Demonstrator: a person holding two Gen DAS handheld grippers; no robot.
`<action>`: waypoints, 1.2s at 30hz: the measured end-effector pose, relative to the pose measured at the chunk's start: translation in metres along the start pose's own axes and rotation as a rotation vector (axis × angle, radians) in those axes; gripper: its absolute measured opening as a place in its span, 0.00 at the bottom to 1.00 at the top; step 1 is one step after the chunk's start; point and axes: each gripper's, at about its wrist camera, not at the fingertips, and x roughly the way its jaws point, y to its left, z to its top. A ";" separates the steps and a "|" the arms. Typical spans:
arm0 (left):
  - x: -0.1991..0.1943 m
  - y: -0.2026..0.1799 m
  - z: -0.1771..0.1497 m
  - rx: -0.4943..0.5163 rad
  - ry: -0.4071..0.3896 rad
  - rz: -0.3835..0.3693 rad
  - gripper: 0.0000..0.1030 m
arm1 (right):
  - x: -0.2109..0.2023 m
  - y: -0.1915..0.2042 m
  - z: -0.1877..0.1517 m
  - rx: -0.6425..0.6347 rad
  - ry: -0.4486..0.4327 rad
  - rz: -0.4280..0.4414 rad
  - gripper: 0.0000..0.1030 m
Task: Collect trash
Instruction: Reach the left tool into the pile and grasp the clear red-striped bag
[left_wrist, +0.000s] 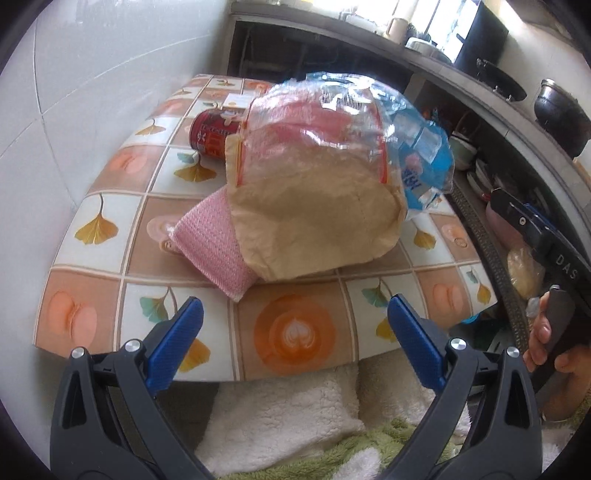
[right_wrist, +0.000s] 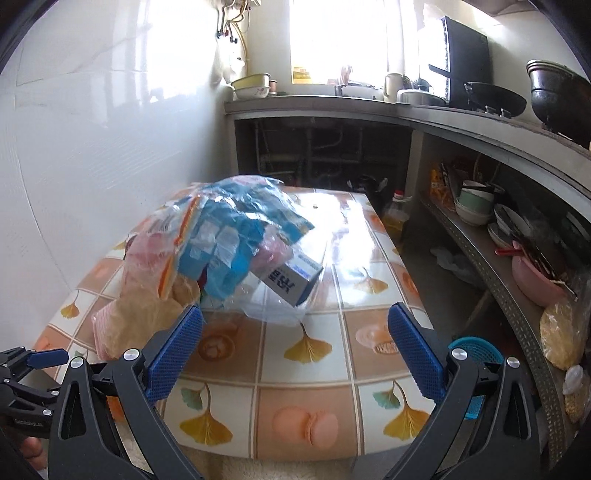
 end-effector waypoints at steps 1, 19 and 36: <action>-0.001 0.000 0.007 0.001 -0.020 -0.011 0.93 | 0.002 0.001 0.004 0.002 -0.005 0.006 0.95; 0.053 -0.043 0.114 0.177 -0.062 -0.037 0.93 | 0.046 -0.021 0.027 0.055 0.059 0.017 0.95; 0.075 -0.100 0.080 0.534 -0.137 0.295 0.68 | 0.068 -0.035 0.024 0.103 0.097 0.031 0.95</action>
